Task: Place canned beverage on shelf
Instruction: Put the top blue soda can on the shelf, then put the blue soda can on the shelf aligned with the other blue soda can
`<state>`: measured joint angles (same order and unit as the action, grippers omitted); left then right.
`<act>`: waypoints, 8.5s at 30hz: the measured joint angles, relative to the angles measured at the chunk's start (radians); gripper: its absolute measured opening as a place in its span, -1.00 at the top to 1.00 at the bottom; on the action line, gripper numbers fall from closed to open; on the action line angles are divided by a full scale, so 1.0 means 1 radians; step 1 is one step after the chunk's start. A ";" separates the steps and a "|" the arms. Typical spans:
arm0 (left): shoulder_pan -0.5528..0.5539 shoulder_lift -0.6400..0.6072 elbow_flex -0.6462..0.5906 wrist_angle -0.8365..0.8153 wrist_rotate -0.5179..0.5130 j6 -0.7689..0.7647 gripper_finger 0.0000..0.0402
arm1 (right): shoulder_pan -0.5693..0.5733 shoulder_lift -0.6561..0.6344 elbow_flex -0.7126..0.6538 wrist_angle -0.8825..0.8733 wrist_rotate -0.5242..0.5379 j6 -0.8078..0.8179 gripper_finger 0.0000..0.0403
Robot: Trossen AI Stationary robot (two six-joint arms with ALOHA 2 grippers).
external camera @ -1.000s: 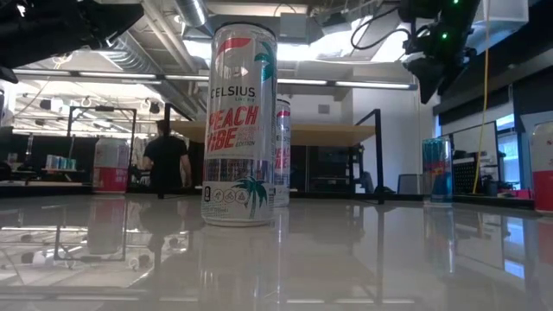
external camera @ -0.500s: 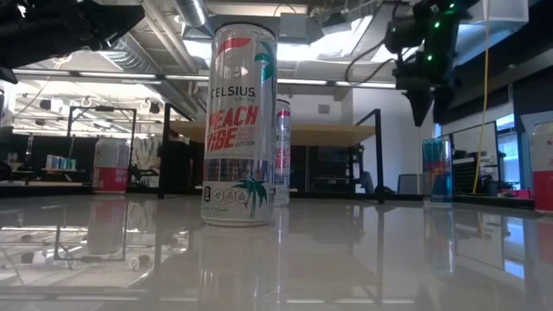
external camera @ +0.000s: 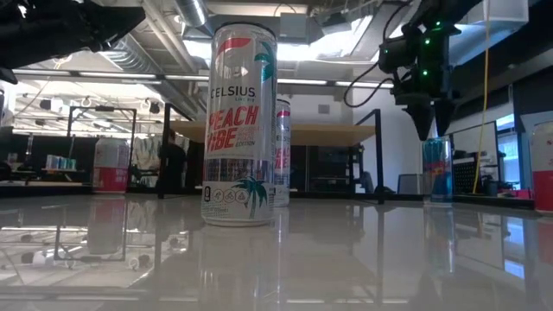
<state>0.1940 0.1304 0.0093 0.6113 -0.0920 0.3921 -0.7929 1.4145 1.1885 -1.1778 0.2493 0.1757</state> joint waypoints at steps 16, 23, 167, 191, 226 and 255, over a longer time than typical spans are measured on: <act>0.000 0.000 0.000 0.002 0.000 0.000 0.46 | 0.000 0.062 -0.082 0.067 0.001 -0.030 -0.63; 0.000 0.000 0.000 0.002 0.000 0.000 0.46 | 0.000 0.061 -0.085 0.081 -0.013 -0.037 -0.39; 0.000 0.504 0.209 -0.204 -0.065 -0.176 -0.10 | 0.583 0.028 -0.125 1.017 -0.392 -0.359 -0.38; -0.066 0.792 0.373 -0.197 0.035 -0.195 -0.06 | 0.739 0.127 -0.126 1.211 -0.407 -0.341 -0.38; -0.179 0.825 1.034 -1.318 -0.024 -0.556 -0.66 | 1.059 0.135 -0.126 1.231 -0.274 -0.258 -0.38; -0.341 0.832 1.034 -2.110 -0.069 -1.112 -0.76 | 1.114 0.161 -0.126 1.233 -0.207 -0.126 -0.38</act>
<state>-0.1474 0.9623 1.0435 -1.4984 -0.1612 -0.7203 0.3212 1.5753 1.0626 0.0551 0.0425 0.0499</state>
